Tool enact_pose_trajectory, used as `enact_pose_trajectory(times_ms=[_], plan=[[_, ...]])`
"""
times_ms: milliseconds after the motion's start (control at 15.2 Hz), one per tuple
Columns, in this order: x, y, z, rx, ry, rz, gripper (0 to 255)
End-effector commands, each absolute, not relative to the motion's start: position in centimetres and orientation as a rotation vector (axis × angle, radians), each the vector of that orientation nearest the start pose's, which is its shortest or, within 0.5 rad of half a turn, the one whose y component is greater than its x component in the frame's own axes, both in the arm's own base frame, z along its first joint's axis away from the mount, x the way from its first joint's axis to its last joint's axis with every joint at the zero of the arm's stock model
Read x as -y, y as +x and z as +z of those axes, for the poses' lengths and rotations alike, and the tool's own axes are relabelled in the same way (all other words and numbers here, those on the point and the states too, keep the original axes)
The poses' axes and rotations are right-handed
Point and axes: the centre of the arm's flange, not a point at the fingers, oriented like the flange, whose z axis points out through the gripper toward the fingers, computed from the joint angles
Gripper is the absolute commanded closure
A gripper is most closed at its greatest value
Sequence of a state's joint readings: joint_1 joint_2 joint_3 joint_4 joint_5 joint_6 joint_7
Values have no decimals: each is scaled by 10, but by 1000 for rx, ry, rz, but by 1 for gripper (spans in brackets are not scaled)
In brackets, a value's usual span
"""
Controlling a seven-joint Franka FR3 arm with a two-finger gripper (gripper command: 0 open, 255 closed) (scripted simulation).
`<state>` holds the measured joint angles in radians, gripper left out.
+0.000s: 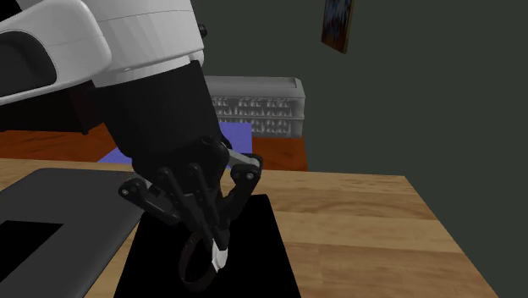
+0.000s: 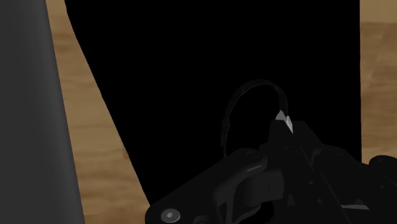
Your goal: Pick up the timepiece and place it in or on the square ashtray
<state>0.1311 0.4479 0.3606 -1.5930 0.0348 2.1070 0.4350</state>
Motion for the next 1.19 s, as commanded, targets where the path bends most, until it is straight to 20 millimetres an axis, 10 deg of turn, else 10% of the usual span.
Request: enact_pose_trajectory(times_ms=[0,132,198,1122], plan=[[-296,617,397,0,-2937,-3,255],[-296,617,397,0,-2937,-3,255],[-296,617,397,0,-2937,-3,0],[-285,617,446,0,-2937,-3,0]])
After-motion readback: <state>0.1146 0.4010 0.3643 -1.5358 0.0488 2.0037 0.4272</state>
